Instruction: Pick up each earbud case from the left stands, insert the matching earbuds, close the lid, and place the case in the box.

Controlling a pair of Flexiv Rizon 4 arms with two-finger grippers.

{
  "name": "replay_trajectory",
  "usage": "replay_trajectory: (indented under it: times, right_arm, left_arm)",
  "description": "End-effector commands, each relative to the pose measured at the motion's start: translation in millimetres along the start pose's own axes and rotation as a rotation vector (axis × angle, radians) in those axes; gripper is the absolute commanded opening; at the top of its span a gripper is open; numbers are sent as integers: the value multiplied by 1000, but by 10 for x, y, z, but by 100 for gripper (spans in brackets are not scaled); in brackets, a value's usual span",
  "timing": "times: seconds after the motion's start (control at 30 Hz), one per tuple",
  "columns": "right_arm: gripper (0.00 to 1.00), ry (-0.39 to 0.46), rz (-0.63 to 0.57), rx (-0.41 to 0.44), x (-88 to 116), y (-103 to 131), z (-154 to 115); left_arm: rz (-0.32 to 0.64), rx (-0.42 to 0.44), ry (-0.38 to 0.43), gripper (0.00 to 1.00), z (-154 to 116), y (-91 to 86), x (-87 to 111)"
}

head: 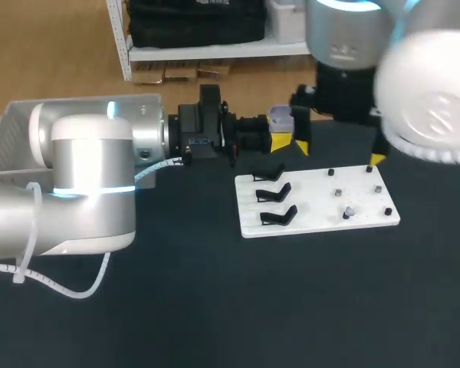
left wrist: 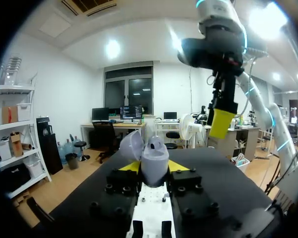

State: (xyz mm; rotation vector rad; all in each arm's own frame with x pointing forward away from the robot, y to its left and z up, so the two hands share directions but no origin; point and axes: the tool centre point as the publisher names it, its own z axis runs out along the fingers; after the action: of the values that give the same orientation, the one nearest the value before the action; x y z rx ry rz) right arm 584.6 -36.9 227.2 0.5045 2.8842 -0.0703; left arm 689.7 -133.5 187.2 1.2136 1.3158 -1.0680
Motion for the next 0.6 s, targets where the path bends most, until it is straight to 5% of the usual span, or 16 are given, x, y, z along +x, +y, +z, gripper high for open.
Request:
replay_trajectory:
  times: [0.03,0.6]
  right_arm:
    - [100,-60,-6,-191,90,-262,75]
    - [100,-60,-6,-191,90,-262,75]
  left_arm:
    - [5,-8,-9,0,5,-15,18]
    - [5,-8,-9,0,5,-15,18]
